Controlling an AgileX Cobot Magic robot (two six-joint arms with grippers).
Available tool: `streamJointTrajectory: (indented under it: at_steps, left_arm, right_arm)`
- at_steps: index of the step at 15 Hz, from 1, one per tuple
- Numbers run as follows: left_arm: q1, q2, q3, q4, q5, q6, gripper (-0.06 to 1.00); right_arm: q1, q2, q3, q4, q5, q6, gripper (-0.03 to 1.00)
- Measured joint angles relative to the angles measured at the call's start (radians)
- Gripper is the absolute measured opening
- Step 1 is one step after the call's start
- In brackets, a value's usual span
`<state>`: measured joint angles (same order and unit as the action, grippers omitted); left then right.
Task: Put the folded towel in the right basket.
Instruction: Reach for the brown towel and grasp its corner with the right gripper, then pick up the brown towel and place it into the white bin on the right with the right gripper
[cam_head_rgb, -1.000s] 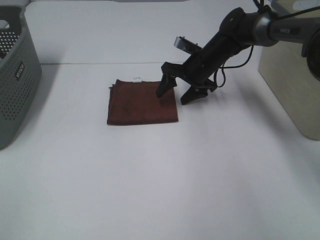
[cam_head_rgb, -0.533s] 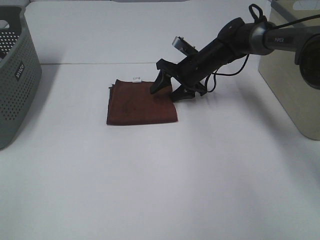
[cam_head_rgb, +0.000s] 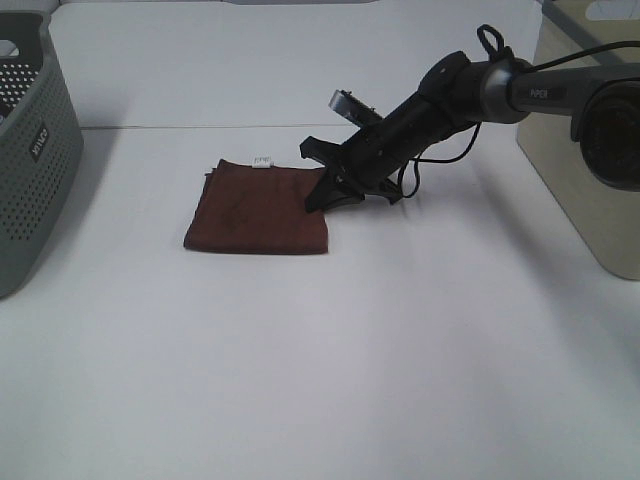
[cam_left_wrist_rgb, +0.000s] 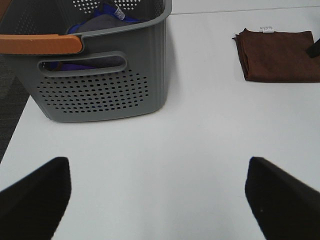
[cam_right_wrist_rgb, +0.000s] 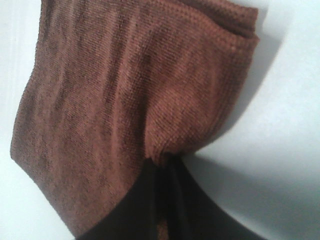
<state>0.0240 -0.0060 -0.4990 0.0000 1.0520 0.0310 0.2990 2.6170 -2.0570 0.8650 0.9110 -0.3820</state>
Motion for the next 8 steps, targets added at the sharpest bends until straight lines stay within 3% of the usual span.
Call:
streamJointTrajectory:
  at_steps: [3, 8]
  left_arm:
    - [0.0, 0.0, 0.0, 0.0, 0.0, 0.0, 0.88]
    - [0.0, 0.0, 0.0, 0.0, 0.0, 0.0, 0.88]
  right_arm:
    - [0.0, -0.024, 0.0, -0.042, 0.021, 0.023, 0.03]
    - [0.0, -0.164, -0.082, -0.298, 0.182, 0.116, 0.03]
